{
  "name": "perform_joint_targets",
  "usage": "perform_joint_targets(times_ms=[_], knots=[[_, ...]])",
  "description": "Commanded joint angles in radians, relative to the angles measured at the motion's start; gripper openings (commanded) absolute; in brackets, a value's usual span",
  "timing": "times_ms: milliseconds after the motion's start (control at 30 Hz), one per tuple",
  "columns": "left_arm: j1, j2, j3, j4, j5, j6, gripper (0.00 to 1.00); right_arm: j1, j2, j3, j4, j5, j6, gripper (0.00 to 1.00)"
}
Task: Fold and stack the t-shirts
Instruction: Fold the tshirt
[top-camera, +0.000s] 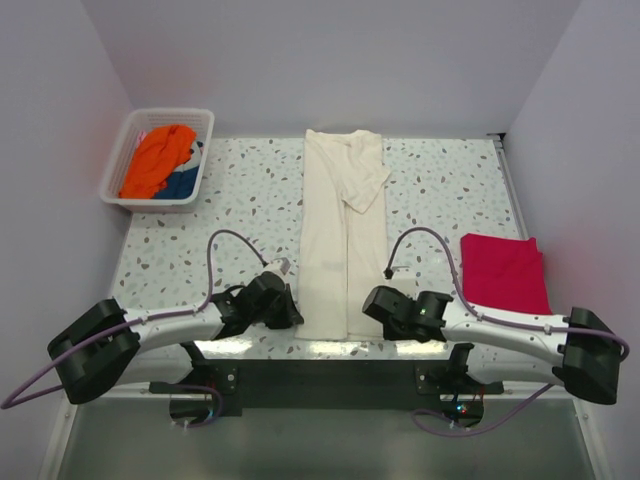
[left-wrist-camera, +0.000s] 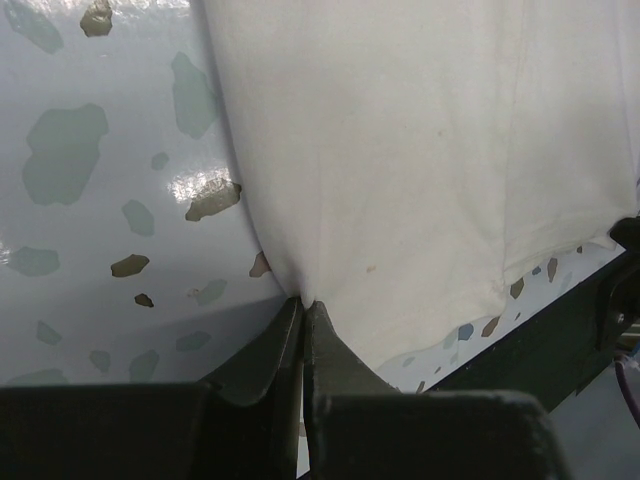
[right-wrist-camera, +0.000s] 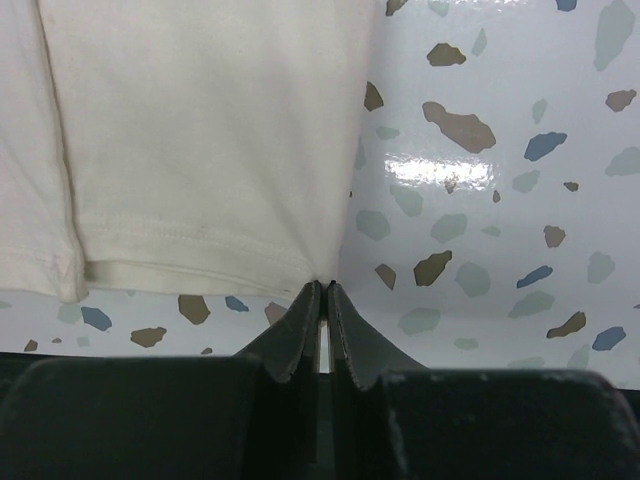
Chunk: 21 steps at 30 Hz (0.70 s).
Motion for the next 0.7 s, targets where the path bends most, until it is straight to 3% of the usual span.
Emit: perform_joint_targets(times_ms=[0, 300, 467, 500, 567, 600, 667], knots=[[-0.005, 0.009, -0.044, -0.105, -0.009, -0.001, 0.0, 0.003, -0.034, -0.016, -0.055, 0.023, 0.043, 0.06], [-0.005, -0.012, -0.05, -0.116, -0.005, -0.016, 0.0, 0.003, -0.04, -0.033, -0.036, 0.004, 0.046, 0.05], [-0.005, -0.028, -0.054, -0.12, 0.009, -0.024, 0.0, 0.003, -0.045, -0.036, -0.035, -0.006, 0.037, 0.2], [-0.005, -0.029, -0.054, -0.119, 0.015, -0.024, 0.0, 0.001, -0.055, -0.035, -0.033, -0.006, 0.037, 0.3], [-0.005, -0.035, -0.046, -0.128, 0.026, -0.024, 0.0, 0.003, -0.072, -0.03, -0.041, -0.017, 0.039, 0.41], [-0.005, -0.044, -0.041, -0.137, 0.035, -0.026, 0.12, 0.004, -0.1, -0.025, -0.064, -0.02, 0.042, 0.5], [-0.005, -0.061, -0.018, -0.192, 0.035, -0.03, 0.3, 0.003, -0.138, -0.009, -0.099, -0.017, 0.063, 0.55]])
